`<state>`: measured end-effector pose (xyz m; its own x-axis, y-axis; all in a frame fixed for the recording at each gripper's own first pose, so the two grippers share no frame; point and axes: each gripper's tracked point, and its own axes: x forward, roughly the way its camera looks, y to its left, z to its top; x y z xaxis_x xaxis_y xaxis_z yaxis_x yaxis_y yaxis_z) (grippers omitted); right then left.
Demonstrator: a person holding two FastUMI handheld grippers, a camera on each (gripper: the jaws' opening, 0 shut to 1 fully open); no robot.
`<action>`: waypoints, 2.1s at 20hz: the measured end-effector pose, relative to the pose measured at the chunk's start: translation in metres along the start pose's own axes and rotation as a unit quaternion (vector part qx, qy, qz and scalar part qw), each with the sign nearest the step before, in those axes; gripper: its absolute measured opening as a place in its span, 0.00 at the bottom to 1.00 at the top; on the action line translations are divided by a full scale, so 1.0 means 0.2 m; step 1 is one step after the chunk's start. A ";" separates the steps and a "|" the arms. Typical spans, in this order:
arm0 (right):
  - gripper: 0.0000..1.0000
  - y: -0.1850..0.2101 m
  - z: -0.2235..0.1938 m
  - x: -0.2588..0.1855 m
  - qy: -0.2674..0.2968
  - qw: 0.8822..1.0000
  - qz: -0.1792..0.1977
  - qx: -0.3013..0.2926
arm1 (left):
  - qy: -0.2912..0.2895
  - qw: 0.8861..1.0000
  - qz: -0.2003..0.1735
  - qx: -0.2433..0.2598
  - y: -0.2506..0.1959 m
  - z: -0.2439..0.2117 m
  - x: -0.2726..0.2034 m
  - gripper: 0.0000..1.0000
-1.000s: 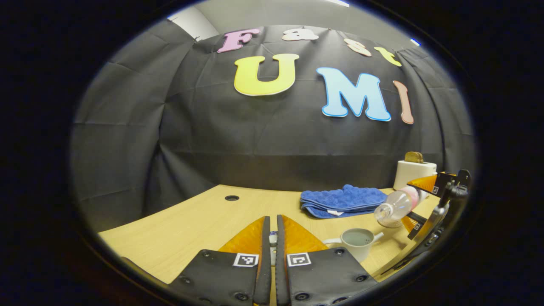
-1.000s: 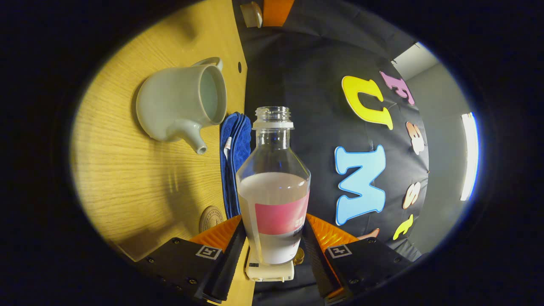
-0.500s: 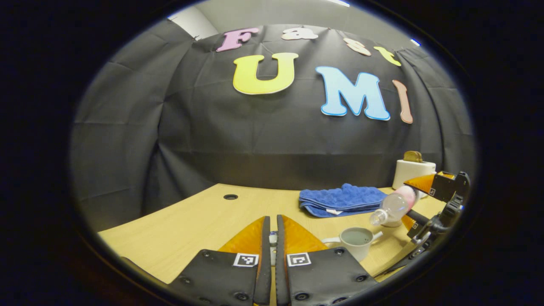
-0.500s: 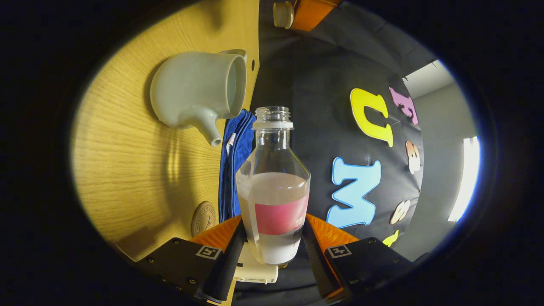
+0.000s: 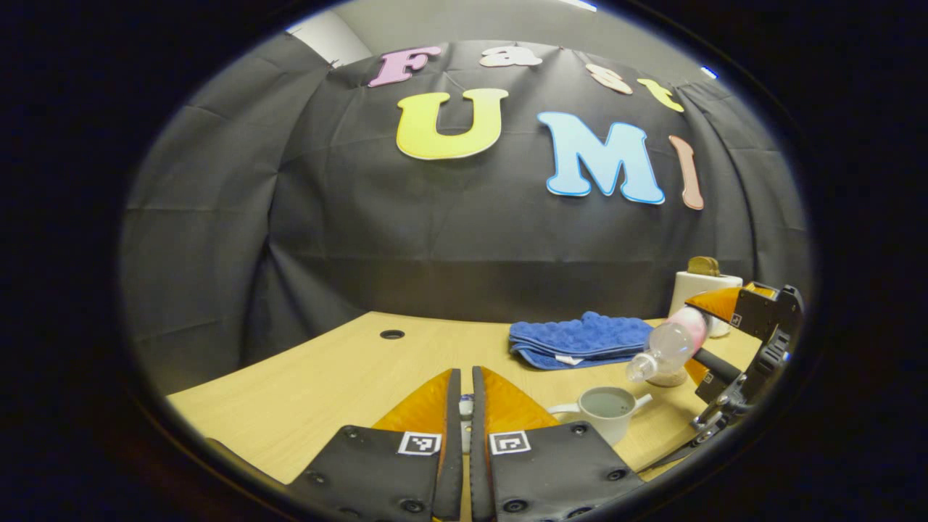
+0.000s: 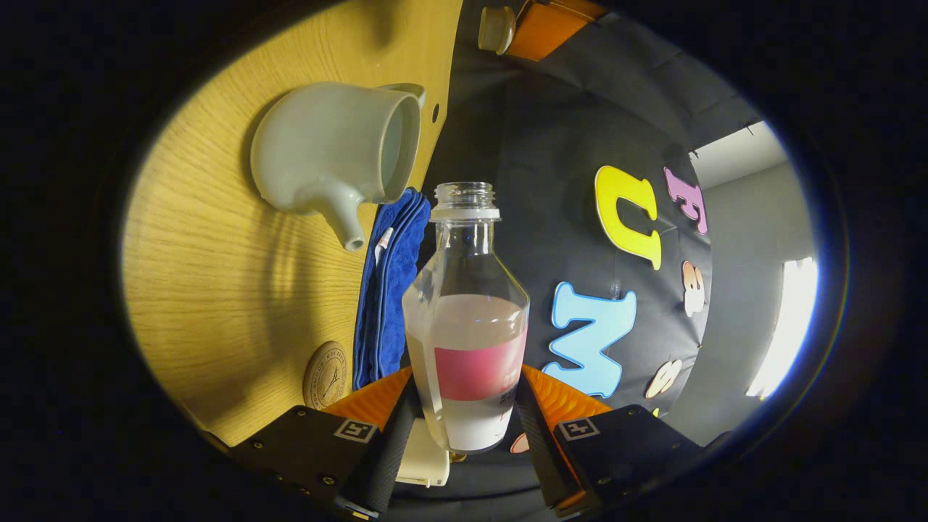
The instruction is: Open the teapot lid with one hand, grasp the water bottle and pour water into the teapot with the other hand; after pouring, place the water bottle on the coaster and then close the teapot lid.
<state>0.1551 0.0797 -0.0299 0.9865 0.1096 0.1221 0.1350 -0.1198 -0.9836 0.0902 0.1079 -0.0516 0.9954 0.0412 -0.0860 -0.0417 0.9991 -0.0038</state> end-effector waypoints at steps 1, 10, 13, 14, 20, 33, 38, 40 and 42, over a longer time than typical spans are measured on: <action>0.75 -0.01 0.01 0.00 -0.001 1.000 -0.003 -0.004 | 0.000 1.000 0.000 0.000 0.00 0.00 0.00 0.11; 0.75 -0.07 0.01 0.01 -0.009 0.999 -0.019 -0.035 | 0.001 1.000 -0.001 -0.001 0.00 0.00 0.00 0.11; 0.75 -0.07 0.01 0.01 -0.009 0.999 -0.019 -0.037 | 0.001 1.000 -0.001 -0.001 0.00 0.00 0.00 0.11; 0.75 -0.07 0.00 0.02 -0.009 0.999 -0.018 -0.039 | 0.002 1.000 0.000 -0.001 0.00 0.00 0.00 0.11; 0.75 -0.11 0.00 0.02 -0.009 0.998 -0.028 -0.047 | 0.003 1.000 0.000 -0.001 0.00 0.00 0.00 0.11; 0.75 -0.21 -0.03 0.05 -0.008 0.997 -0.048 -0.060 | 0.014 1.000 0.001 0.002 0.00 -0.04 0.01 0.11; 0.75 -0.24 -0.04 0.05 -0.008 0.996 -0.057 -0.065 | 0.015 1.000 0.002 0.002 0.00 -0.04 0.01 0.11; 0.75 -0.25 -0.04 0.05 -0.010 0.996 -0.062 -0.068 | 0.016 1.000 0.002 0.002 0.00 -0.04 0.01 0.11; 0.75 -0.25 -0.03 0.05 -0.011 0.995 -0.067 -0.071 | 0.018 1.000 0.000 0.002 -0.01 -0.05 0.01 0.11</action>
<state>0.1592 0.0803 0.0224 0.9567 0.1556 0.2459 0.2781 -0.2406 -0.9299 0.0918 0.1066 -0.0624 0.9917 0.0411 -0.1221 -0.0413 0.9991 0.0008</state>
